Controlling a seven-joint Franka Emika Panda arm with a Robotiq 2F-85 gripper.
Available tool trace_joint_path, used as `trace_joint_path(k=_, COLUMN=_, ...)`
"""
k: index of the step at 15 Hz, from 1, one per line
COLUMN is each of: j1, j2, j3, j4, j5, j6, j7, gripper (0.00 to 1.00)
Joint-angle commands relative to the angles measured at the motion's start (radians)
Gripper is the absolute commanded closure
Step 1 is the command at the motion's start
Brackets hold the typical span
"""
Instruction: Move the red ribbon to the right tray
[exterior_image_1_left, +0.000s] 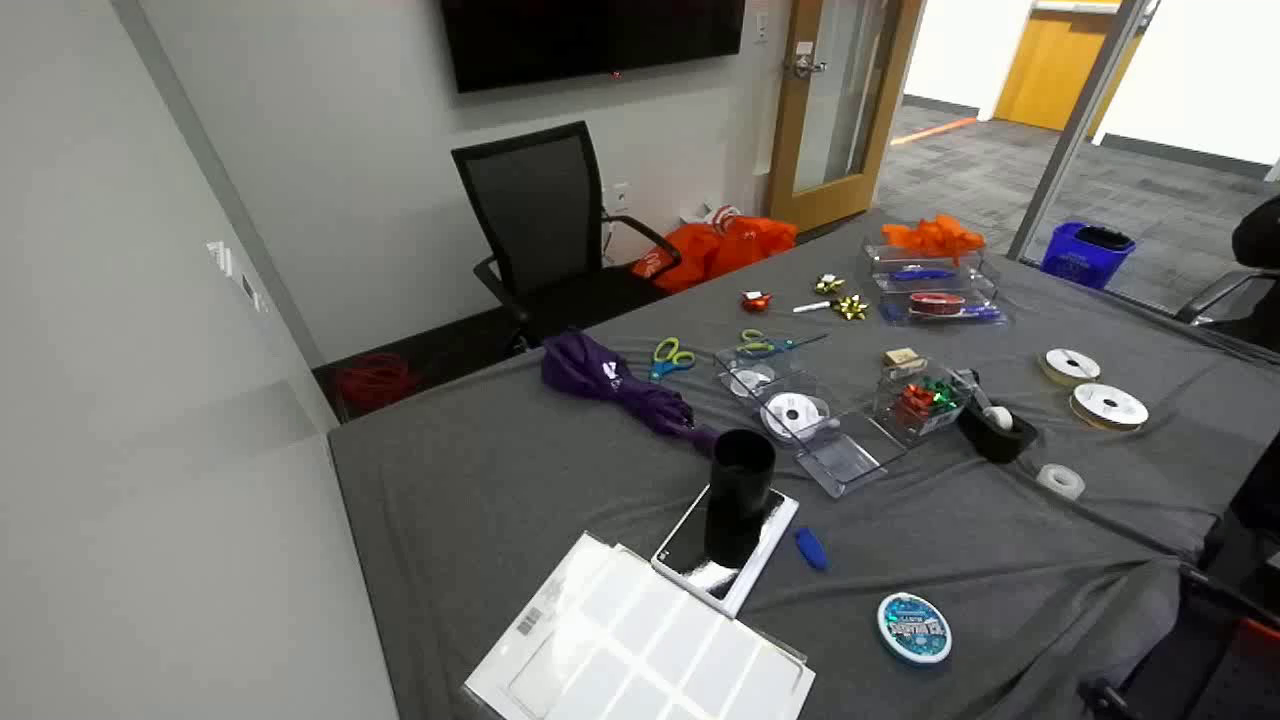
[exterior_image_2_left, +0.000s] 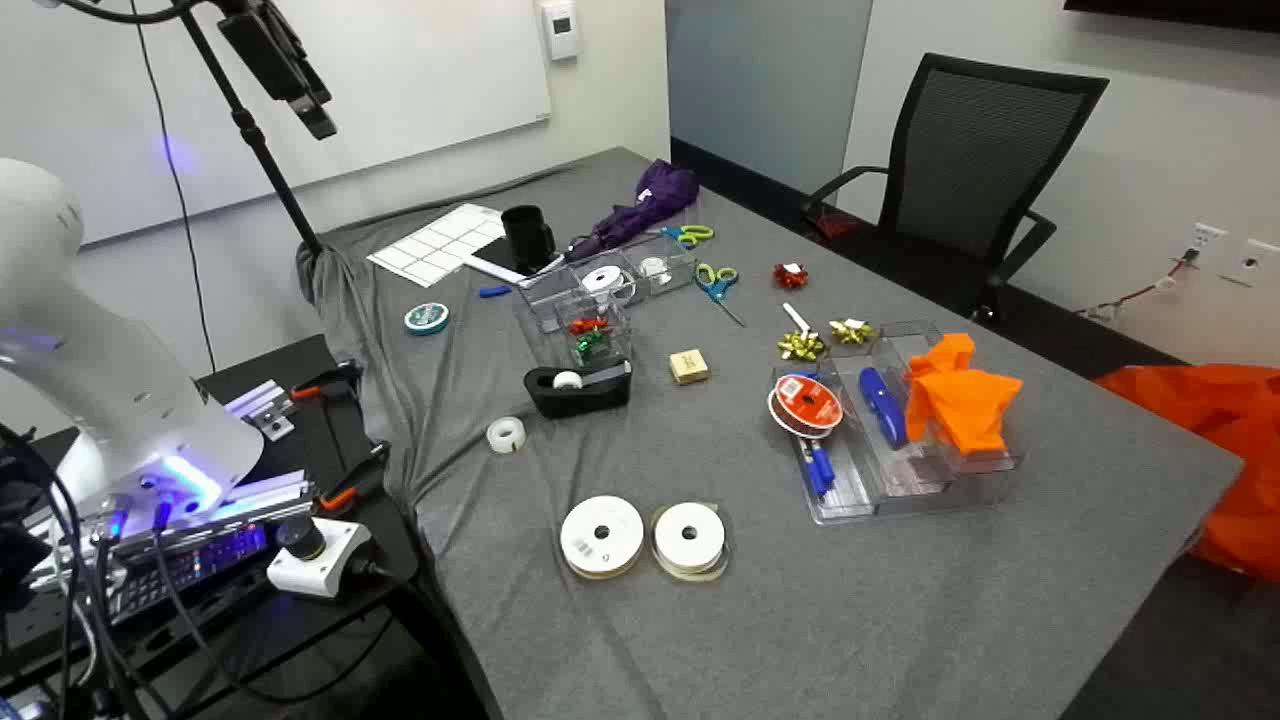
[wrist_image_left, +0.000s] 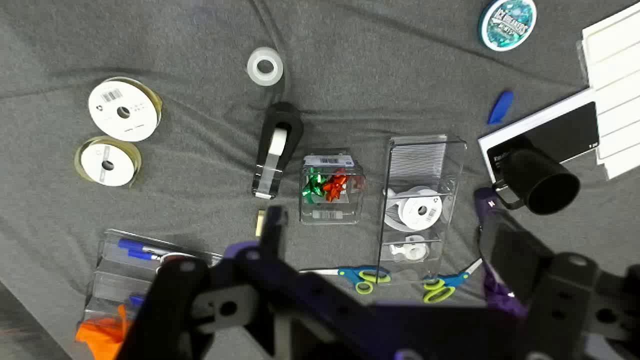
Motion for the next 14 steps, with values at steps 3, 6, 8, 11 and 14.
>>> trace_joint_path(k=3, j1=-0.001, j2=0.020, j3=0.000, j4=-0.003, j5=0.003, j6=0.034, j7=0.005, gripper=0.00)
trace_joint_path(k=6, j1=0.005, j2=0.076, j3=0.006, j4=-0.010, j5=0.023, j6=0.138, j7=0.035, gripper=0.00)
trace_joint_path(k=8, j1=0.010, j2=0.128, j3=0.010, j4=-0.007, j5=0.038, j6=0.214, j7=0.061, gripper=0.00)
trace_joint_path(k=11, j1=0.015, j2=0.220, j3=0.013, j4=0.002, j5=0.058, j6=0.330, j7=0.095, gripper=0.00)
trace_joint_path(k=14, j1=0.011, j2=0.331, j3=0.019, j4=0.010, j5=0.072, j6=0.469, j7=0.129, gripper=0.00)
